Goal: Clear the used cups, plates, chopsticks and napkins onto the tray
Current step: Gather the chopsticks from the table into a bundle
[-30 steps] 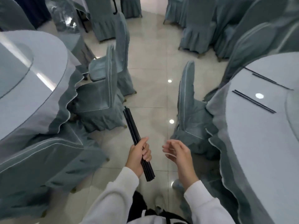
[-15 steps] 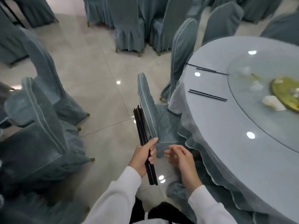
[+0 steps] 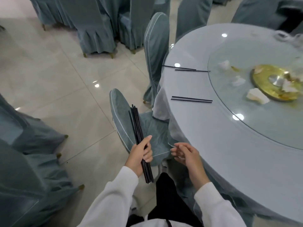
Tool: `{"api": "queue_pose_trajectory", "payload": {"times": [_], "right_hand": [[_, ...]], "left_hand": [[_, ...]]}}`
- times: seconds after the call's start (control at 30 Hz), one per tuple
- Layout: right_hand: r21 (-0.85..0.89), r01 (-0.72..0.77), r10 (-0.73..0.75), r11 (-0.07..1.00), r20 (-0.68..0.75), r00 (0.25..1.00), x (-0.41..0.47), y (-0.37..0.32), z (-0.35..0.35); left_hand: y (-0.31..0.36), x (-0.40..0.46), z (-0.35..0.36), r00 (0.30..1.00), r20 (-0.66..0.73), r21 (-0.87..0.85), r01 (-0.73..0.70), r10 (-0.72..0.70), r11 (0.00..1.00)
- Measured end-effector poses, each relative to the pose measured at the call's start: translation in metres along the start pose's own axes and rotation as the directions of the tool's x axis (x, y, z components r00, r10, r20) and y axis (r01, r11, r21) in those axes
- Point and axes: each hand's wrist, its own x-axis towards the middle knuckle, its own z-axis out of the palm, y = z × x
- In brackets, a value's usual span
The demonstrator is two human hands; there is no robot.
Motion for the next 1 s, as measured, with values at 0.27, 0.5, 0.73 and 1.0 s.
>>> {"api": "queue_pose_trajectory", "payload": {"times": [0.27, 0.5, 0.73, 1.0], "right_hand": [[-0.069, -0.044, 0.045, 0.997, 0.016, 0.999, 0.127, -0.069, -0.021], [-0.391, 0.041, -0.026, 0.92, 0.043, 0.999, 0.249, -0.109, -0.046], [-0.767, 0.169, -0.184, 0.619, 0.067, 0.981, 0.348, -0.125, -0.048], [-0.868, 0.199, -0.211, 0.455, 0.112, 0.971, 0.383, -0.125, -0.047]], "left_hand": [[0.043, 0.075, 0.051, 0.996, -0.09, -0.018, 0.022, -0.023, 1.0], [0.067, 0.127, 0.085, 0.985, -0.173, -0.036, 0.017, -0.023, 0.999], [0.081, 0.157, 0.1, 0.966, -0.253, -0.093, 0.023, -0.046, 0.995], [0.089, 0.174, 0.099, 0.946, -0.32, -0.124, 0.003, -0.043, 0.992]]}}
